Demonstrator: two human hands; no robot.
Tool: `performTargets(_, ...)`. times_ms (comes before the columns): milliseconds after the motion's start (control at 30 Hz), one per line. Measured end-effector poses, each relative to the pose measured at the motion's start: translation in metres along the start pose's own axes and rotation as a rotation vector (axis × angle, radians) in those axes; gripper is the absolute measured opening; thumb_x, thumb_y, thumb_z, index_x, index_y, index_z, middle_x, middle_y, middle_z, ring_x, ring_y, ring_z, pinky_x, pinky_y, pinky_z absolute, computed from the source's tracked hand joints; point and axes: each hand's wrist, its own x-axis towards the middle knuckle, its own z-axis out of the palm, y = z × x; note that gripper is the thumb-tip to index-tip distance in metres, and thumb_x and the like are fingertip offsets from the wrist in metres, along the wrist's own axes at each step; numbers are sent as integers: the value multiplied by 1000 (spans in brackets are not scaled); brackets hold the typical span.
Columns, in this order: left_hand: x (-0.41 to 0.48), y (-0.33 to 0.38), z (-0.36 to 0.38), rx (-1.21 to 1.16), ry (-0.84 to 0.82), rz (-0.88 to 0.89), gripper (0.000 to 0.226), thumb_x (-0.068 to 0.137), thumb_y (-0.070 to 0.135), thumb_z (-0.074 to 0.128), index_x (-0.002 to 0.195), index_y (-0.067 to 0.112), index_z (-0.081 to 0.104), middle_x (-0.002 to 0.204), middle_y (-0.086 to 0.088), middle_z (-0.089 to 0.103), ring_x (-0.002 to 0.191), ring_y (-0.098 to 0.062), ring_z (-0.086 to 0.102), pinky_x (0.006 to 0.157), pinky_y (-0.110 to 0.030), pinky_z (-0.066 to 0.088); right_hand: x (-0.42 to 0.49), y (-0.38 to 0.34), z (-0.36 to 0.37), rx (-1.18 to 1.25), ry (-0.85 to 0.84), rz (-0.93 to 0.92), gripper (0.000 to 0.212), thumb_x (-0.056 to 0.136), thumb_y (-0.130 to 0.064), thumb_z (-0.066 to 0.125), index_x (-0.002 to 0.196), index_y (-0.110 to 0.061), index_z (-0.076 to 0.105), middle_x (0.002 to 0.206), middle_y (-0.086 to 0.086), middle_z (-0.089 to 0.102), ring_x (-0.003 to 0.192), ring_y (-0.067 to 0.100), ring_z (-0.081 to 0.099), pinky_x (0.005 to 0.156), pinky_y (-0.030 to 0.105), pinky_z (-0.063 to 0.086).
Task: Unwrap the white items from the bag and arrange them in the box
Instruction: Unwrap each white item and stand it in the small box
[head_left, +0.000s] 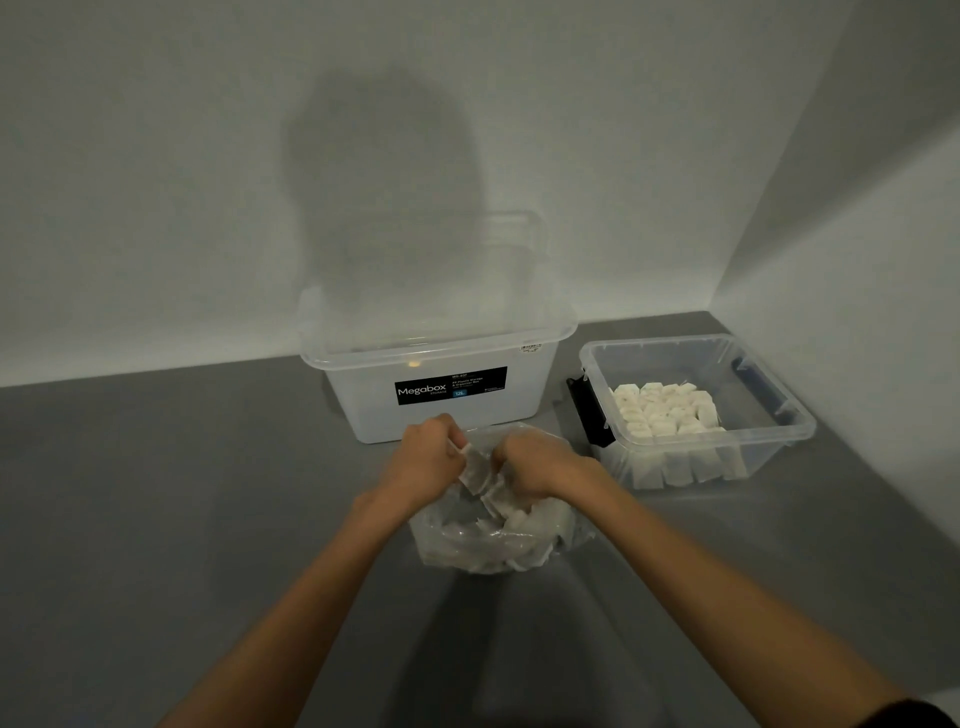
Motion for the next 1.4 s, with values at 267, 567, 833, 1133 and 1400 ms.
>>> performTargets(267, -13, -12, -14, -174, 54, -1, 6, 86, 12, 64, 89, 12, 69, 77, -7, 73, 69, -13, 69, 68, -26, 55, 9, -1, 11, 67, 127, -57, 13, 83, 1, 56, 87, -2, 68, 90, 14, 65, 76, 26, 62, 69, 36, 53)
performTargets(567, -20, -6, -32, -809, 74, -184, 18, 87, -2, 59, 101, 9, 58, 84, -11, 67, 70, -17, 65, 60, -20, 57, -33, 15, -37, 617, 296, -50, 10, 86, -7, 63, 80, 1, 65, 63, 13, 64, 51, 13, 60, 51, 26, 53)
performTargets(833, -20, 19, -29, -1231, -76, -271, 11, 90, -5, 54, 97, -1, 62, 95, -16, 69, 83, -21, 70, 71, -25, 60, -49, 32, -52, 1425, 221, -14, 19, 88, -4, 64, 106, -2, 65, 73, 8, 65, 53, 11, 56, 45, 20, 44)
performTargets(1133, -8, 53, -8, -1274, -137, -292, 5, 88, 13, 64, 92, 12, 63, 88, -4, 71, 85, -14, 66, 82, -30, 50, -57, 61, -64, 1595, 264, -34, 27, 84, 0, 66, 110, 6, 64, 84, 11, 65, 55, 8, 53, 50, 18, 46)
performTargets(1400, 9, 105, 20, -1285, -130, -109, 10, 89, 8, 62, 99, 9, 62, 81, -3, 66, 70, -9, 59, 69, -20, 51, -77, 102, -81, 1497, 171, -120, 27, 84, 0, 65, 111, 2, 66, 81, 6, 68, 59, 7, 55, 46, 16, 39)
